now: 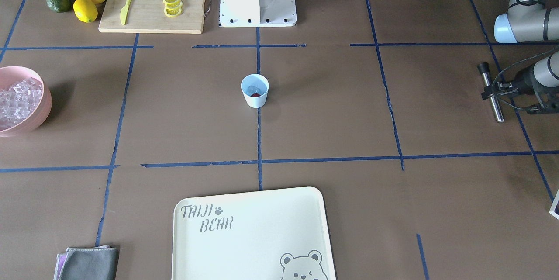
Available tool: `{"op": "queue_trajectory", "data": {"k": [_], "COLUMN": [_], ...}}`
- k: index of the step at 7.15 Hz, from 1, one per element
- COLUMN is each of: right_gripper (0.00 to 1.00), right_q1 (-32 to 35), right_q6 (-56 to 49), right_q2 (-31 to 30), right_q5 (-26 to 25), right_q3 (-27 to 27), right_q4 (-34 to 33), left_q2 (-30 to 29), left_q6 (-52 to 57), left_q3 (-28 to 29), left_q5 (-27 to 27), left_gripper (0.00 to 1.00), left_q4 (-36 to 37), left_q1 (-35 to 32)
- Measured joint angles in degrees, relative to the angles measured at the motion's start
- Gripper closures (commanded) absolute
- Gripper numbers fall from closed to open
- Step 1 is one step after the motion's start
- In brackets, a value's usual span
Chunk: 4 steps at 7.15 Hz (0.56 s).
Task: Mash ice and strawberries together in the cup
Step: 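Grasp the metal muddler with the left gripper and lift it upright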
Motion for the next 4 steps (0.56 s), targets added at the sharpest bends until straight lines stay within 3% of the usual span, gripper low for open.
{"op": "queue_trajectory", "data": {"k": [4], "right_gripper": [0.01], "right_q1": [0.0], "right_q6": [0.0], "right_q2": [0.1], "right_q5": [0.26], "right_q3": [0.22], "right_q4": [0.05], "left_q2": [-1.09], "left_q6": [1.91], "left_q3": [1.7], "left_q5": [0.37], "left_gripper": [0.14], "left_q4": [-0.04], "left_q1": [0.13]}}
